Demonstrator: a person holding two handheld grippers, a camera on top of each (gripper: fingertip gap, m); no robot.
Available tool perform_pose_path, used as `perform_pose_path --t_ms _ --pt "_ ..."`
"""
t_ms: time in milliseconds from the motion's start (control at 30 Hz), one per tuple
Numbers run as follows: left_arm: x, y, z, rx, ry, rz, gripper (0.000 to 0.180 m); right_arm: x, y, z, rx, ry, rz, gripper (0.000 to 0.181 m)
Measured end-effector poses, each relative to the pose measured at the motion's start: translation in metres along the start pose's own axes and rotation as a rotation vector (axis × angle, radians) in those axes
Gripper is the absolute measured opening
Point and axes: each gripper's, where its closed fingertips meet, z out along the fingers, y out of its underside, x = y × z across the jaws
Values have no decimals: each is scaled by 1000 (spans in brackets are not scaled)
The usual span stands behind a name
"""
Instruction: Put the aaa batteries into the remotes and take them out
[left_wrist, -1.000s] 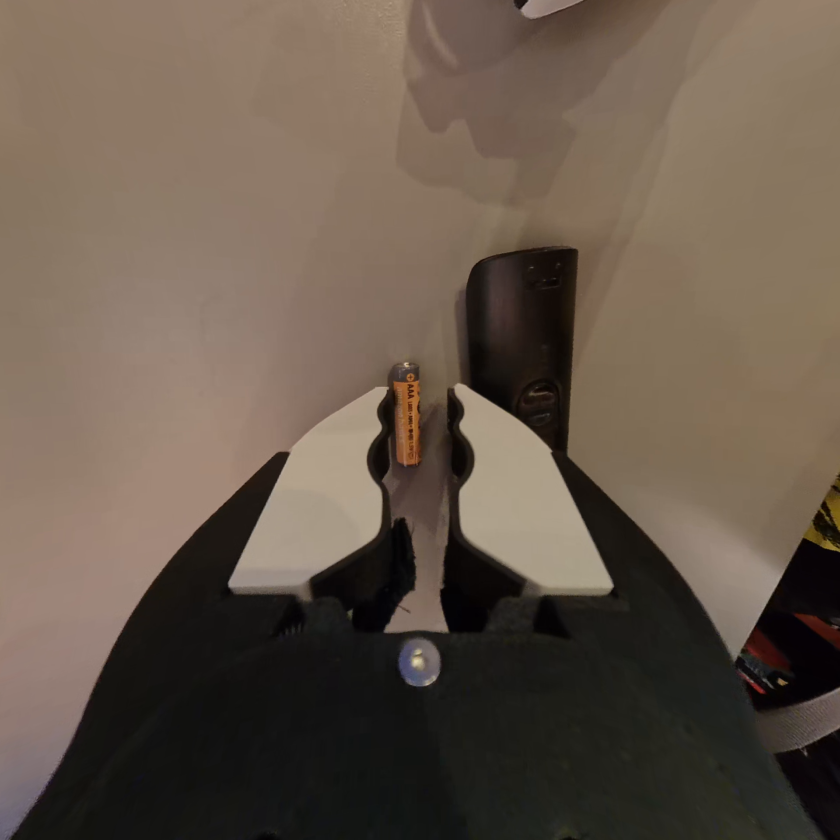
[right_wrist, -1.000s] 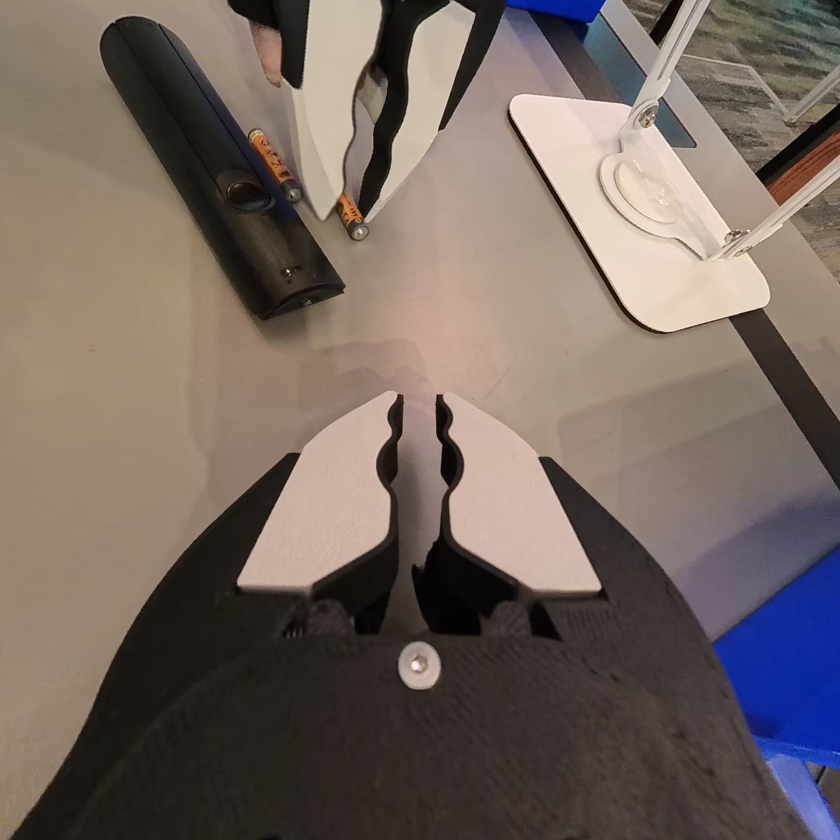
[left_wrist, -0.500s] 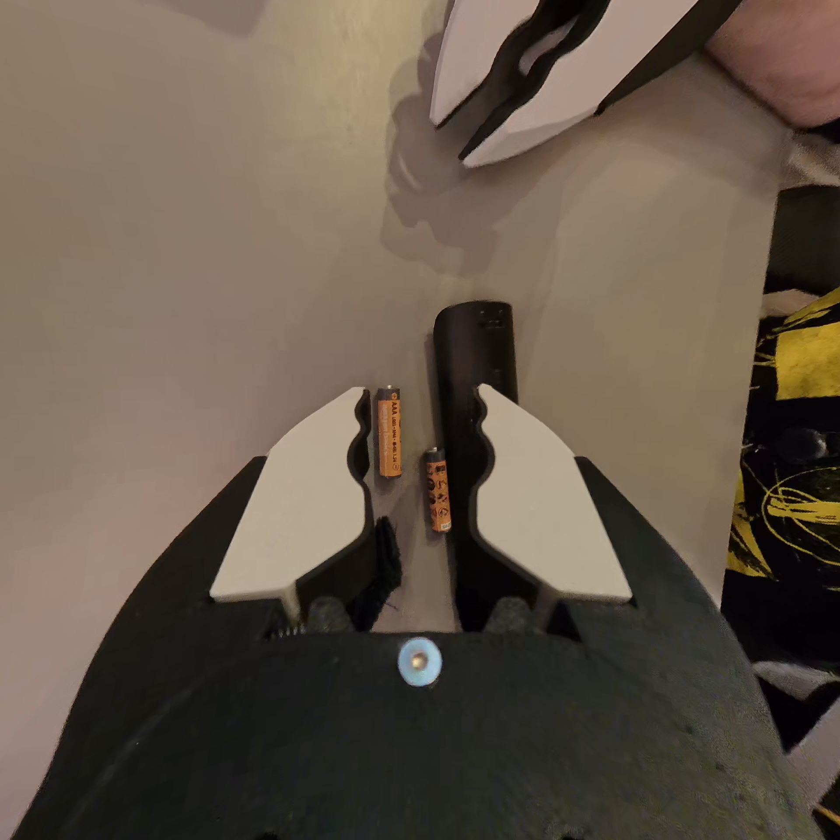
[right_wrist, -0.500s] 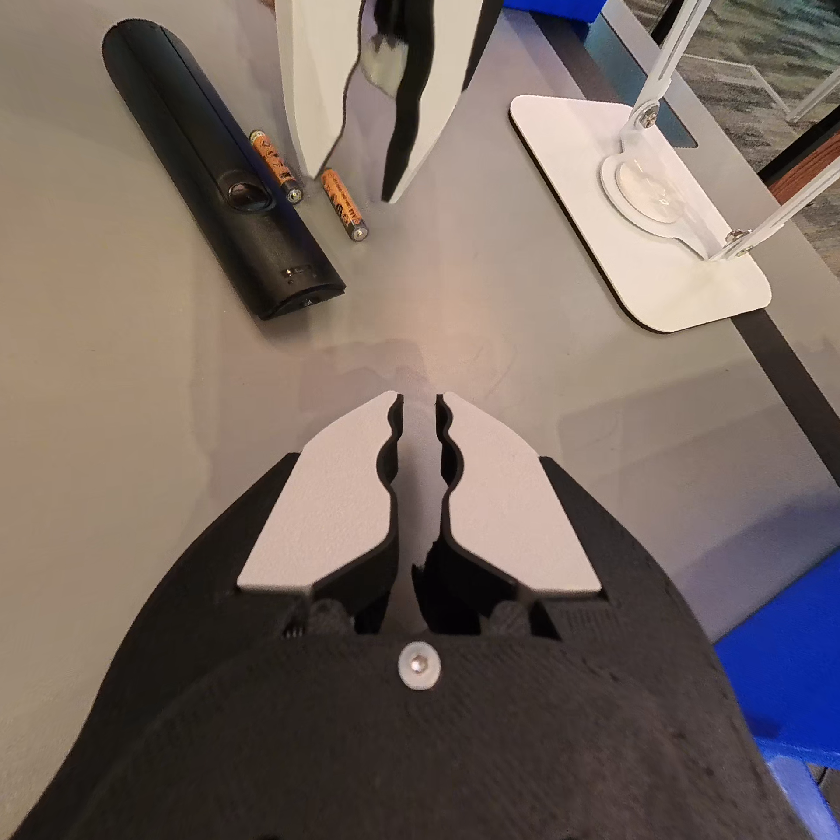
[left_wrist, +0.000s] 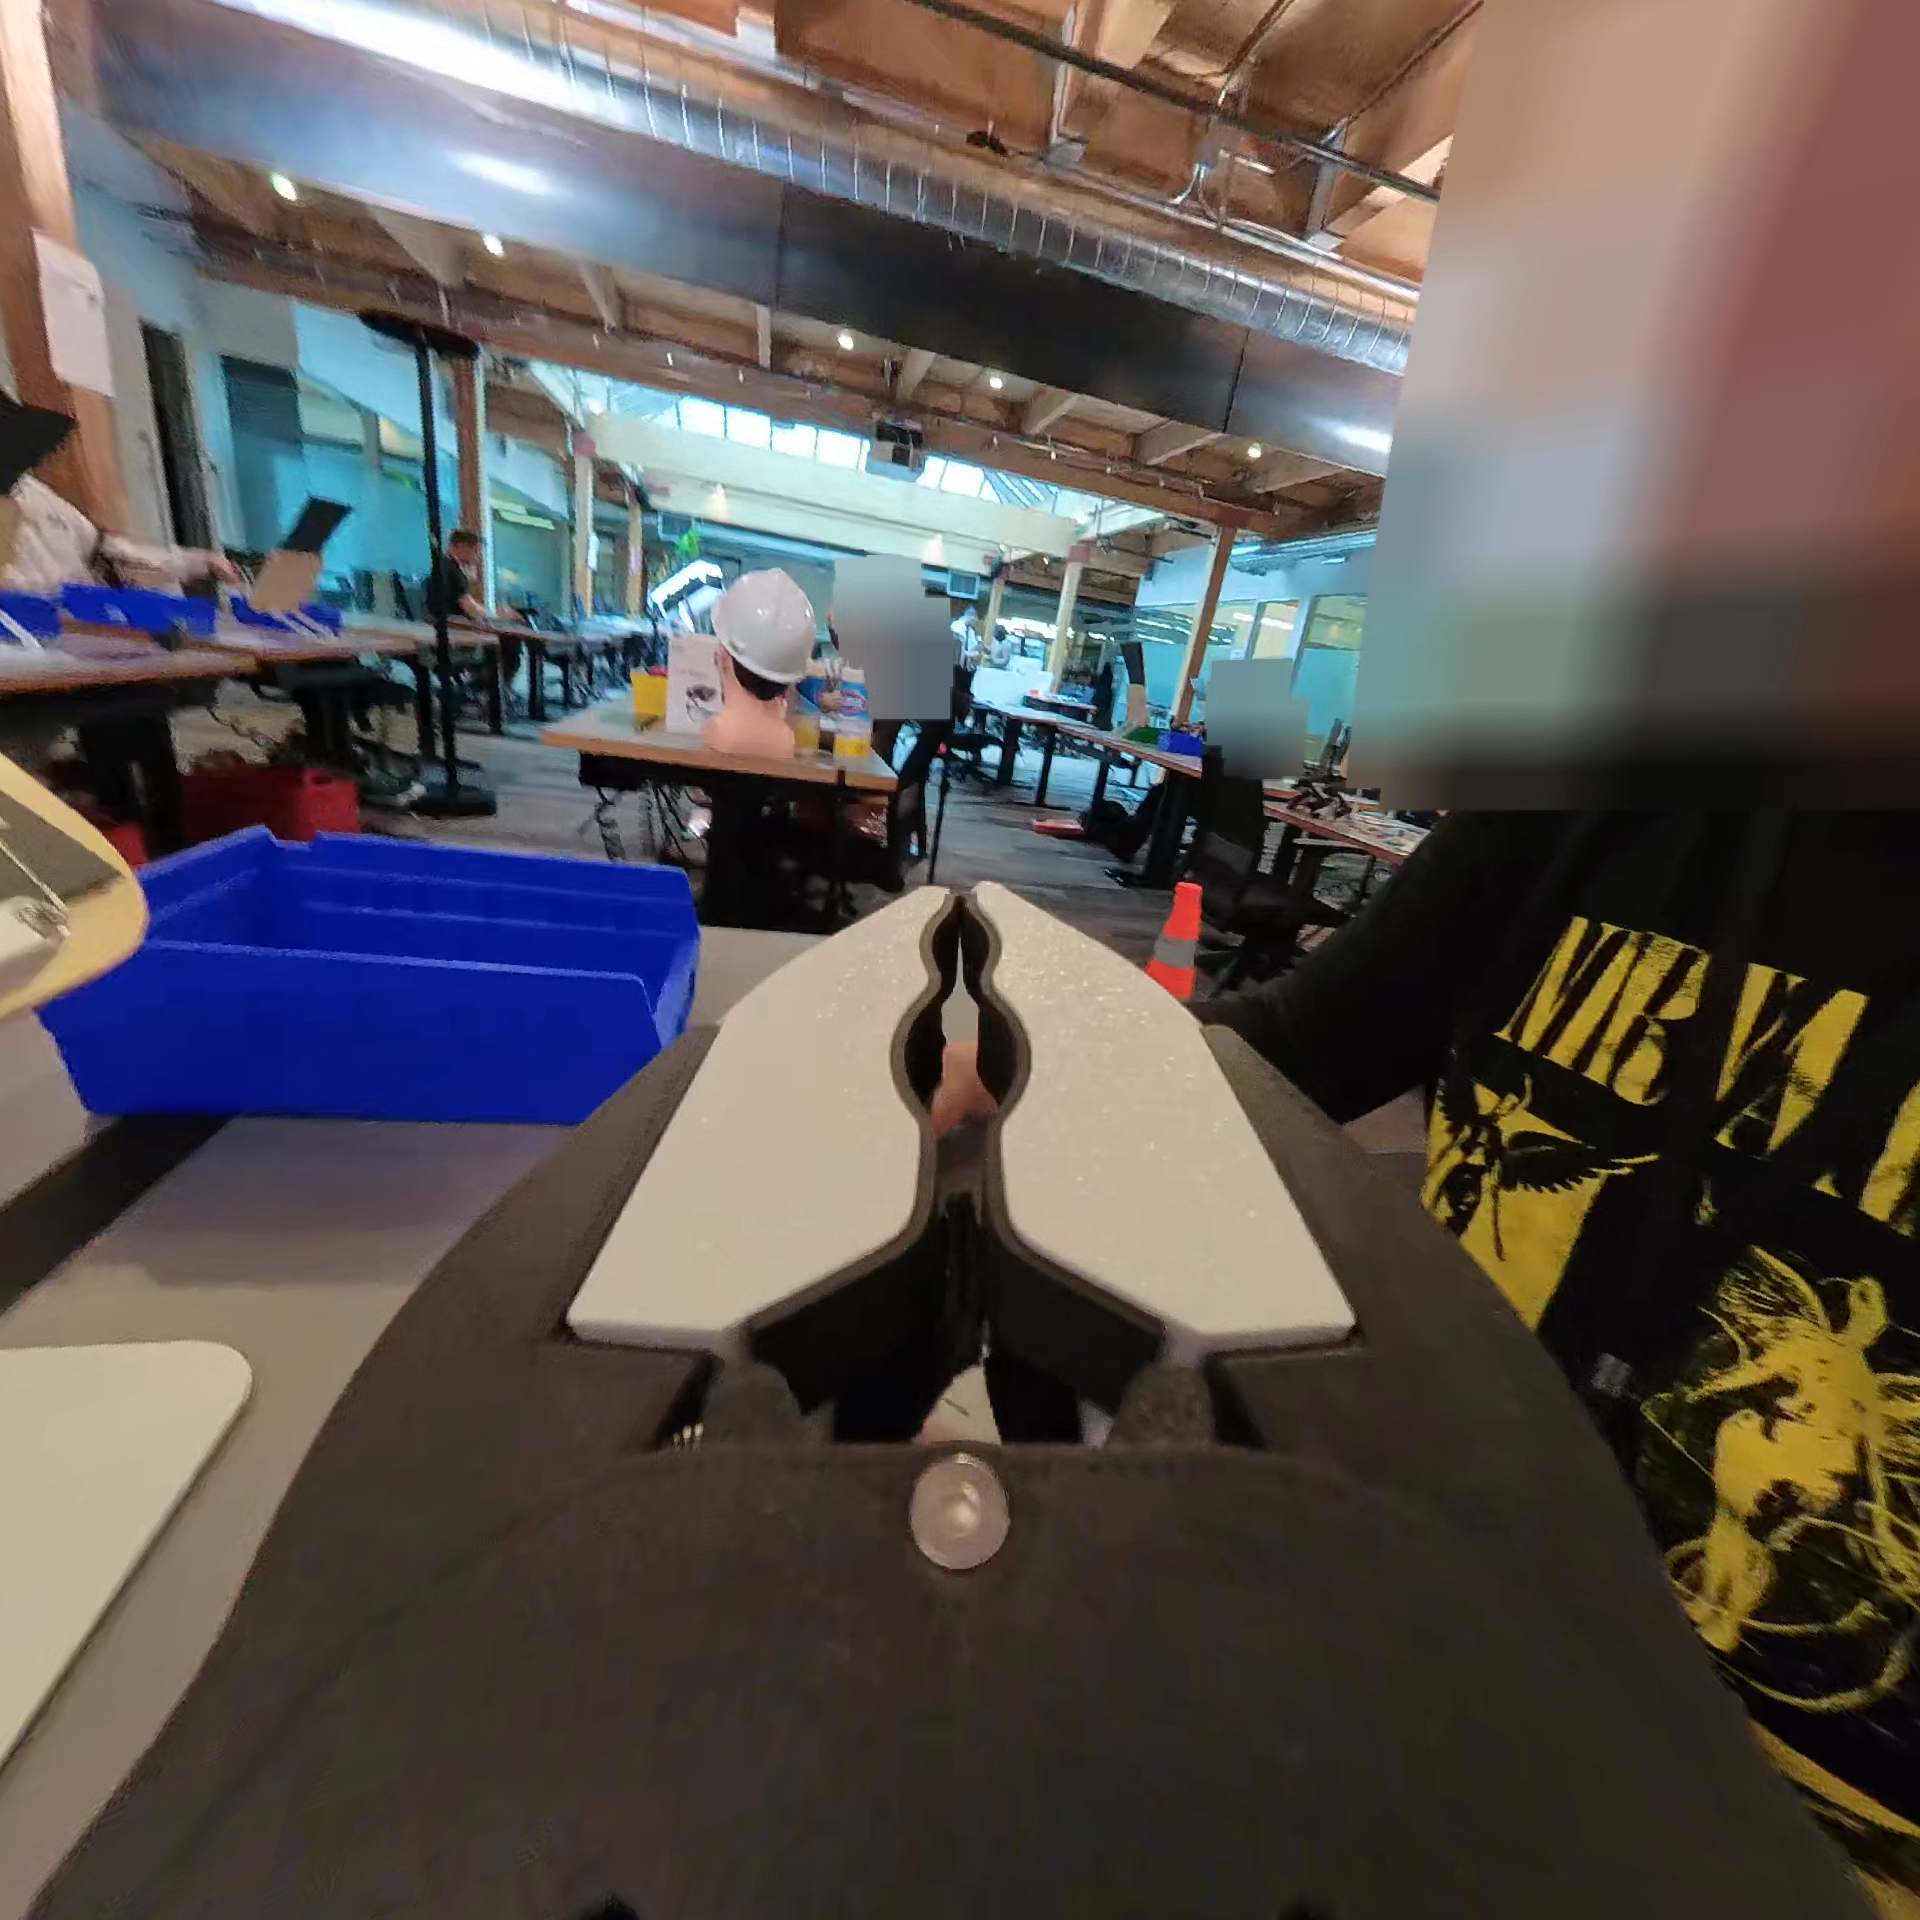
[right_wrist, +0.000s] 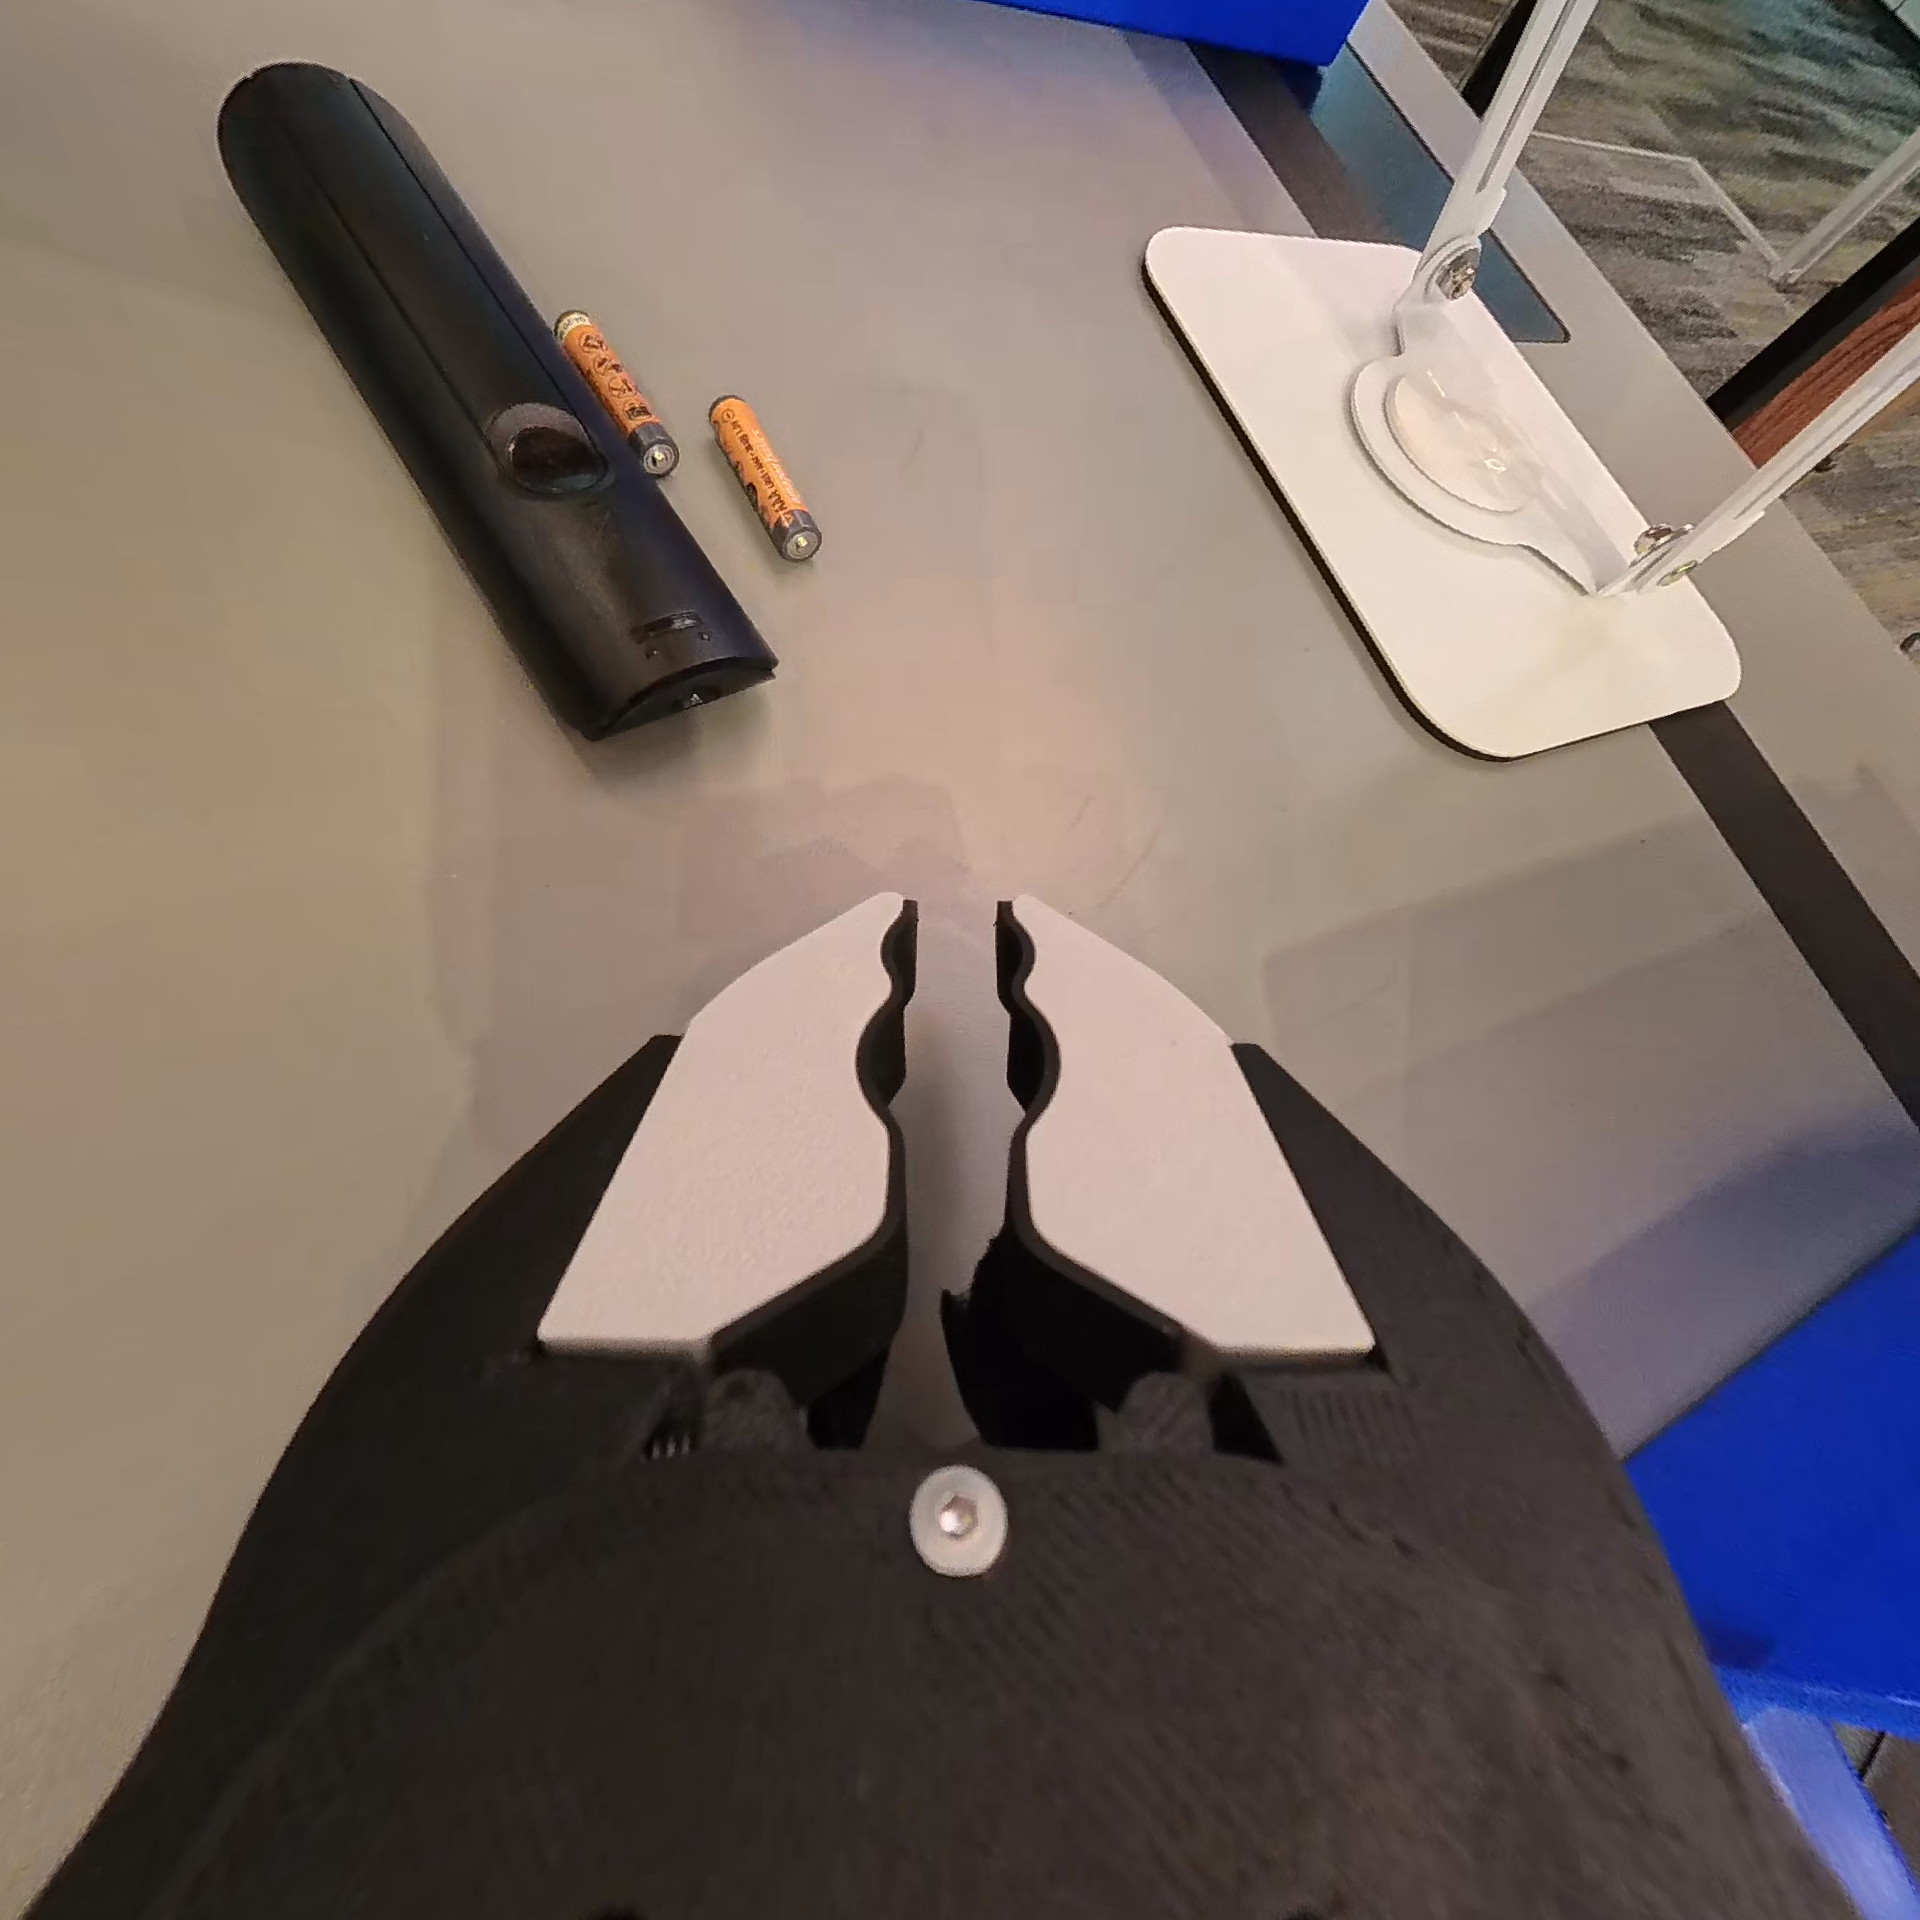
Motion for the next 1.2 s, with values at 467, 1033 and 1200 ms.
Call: perform_pose_path --t_ms 467,1033,1200 --pt "25 -92 -3 251 -15 290 110 -1 2 2 -22 -1 -12 13" --pt "34 -77 -15 60 -266 421 63 1 -5 -1 31 -6 21 20" --pt "-7 16 -36 -193 -433 298 88 -3 -16 -2 87 -64 70 29"
